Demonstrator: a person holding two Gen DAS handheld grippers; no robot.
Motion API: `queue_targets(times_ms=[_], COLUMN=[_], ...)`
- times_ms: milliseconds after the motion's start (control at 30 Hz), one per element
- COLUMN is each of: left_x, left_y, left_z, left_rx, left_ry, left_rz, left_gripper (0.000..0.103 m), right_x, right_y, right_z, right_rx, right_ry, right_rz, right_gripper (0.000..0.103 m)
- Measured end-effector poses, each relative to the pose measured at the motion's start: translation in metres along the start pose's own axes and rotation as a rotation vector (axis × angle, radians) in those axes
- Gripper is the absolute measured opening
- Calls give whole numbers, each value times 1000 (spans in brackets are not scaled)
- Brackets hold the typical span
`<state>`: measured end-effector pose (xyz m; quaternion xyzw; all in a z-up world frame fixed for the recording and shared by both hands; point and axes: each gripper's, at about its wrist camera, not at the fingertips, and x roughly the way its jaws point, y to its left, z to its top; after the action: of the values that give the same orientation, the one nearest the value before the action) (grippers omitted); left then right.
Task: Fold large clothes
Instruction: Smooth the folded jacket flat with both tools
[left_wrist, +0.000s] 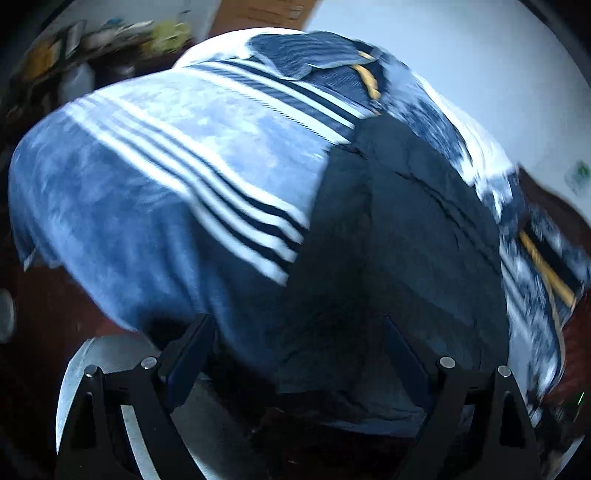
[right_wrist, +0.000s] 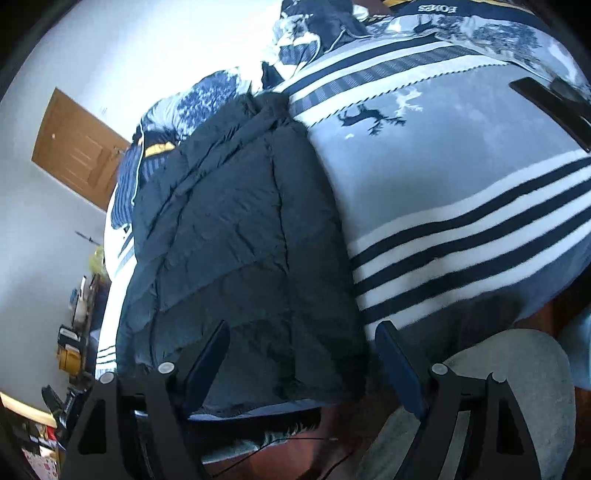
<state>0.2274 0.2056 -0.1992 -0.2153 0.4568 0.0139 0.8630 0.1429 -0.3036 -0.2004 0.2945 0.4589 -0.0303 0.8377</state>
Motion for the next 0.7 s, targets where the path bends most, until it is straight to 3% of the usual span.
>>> queue_targets(times_ms=[100,167,333,433,500,533,600,633,667,700], left_x=[18,36,75,86,82,80,74,70,66,60], left_y=[-32,-44,-34,-26,-32,-34,-37,-38,-40,-44], left_z=[-4,-4,2,-1,-4,-6,-9,-10,-10,-12], left_rx=[141,183,108,48,67,75,82,82,88,112], left_ry=[46,91,214,251,229,222,208,202,192,176], left_rz=[34,49,81,109,134,142,152,137,119,120], left_gripper=[91,91,91,90,76,72,45,36,15,10], right_x=[15,29,59,74,79,79,76,71,67,60], right_y=[5,3,-3,6,15,16,17,18,18,20], right_z=[7,13,20,12,6,4,0,-1,-2,-3], right_rx=[-61,-66,-60,-119,-176,-186,-193,-191,-191,-195], right_ry=[31,63,170,233,249,253,248,240,233,215], right_rz=[-56,-68,-71,-91,-124,-127,-113,-91,-77,-62], right_gripper=[82,76,71,57,41,38,15,12,7,6])
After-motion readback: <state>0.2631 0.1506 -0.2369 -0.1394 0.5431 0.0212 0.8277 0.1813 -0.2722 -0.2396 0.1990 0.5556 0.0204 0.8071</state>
